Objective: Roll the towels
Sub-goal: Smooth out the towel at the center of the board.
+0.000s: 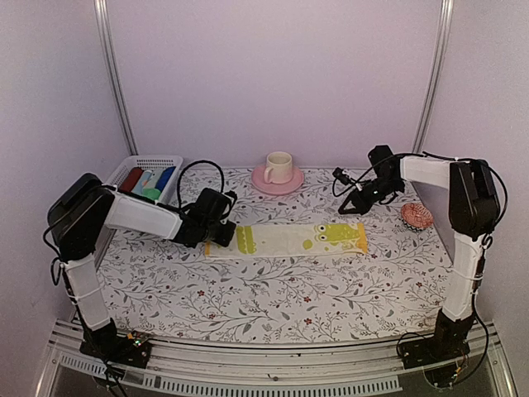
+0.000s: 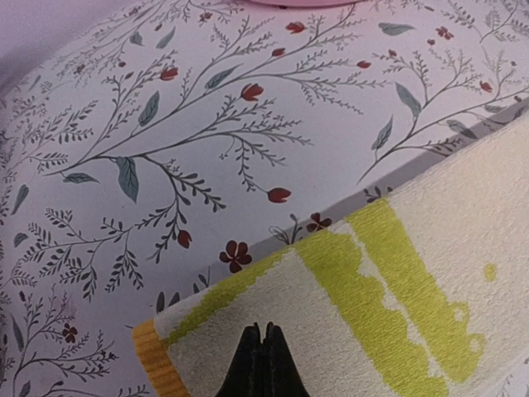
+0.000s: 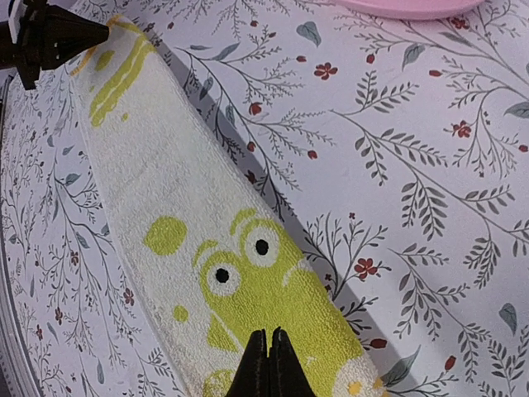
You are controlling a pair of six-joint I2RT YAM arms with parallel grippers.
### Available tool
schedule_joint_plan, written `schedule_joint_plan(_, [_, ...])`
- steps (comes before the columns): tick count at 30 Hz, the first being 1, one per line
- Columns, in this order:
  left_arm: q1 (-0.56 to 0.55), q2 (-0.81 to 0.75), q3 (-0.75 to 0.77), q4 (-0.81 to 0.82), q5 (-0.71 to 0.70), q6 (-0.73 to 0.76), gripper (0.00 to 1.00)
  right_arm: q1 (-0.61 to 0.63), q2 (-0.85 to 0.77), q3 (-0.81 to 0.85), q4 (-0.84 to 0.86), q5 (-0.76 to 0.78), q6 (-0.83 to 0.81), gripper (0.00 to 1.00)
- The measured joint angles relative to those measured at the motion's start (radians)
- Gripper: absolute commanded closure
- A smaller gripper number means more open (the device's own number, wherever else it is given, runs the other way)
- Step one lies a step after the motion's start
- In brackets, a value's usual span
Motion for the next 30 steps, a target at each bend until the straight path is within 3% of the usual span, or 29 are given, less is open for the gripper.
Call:
schedule_joint_plan(10, [0.049, 0.124, 0.048, -0.002, -0.023, -0.006, 1.00, -0.036, 0.137, -0.028, 0.020, 0.049, 0.032, 0.98])
schedule_joint_plan(23, [0.056, 0.158, 0.092, -0.006, -0.050, -0.016, 1.00, -0.041, 0.145, -0.028, 0.041, 0.142, 0.064, 0.96])
schedule_joint_plan(26, [0.060, 0.142, 0.080, -0.026, -0.052, -0.022, 0.92, -0.042, 0.126, -0.031, 0.043, 0.166, 0.052, 0.96])
schedule_joint_plan(30, [0.071, 0.100, 0.050, -0.065, -0.060, -0.030, 0.73, -0.042, 0.065, -0.044, 0.042, 0.171, 0.035, 0.96])
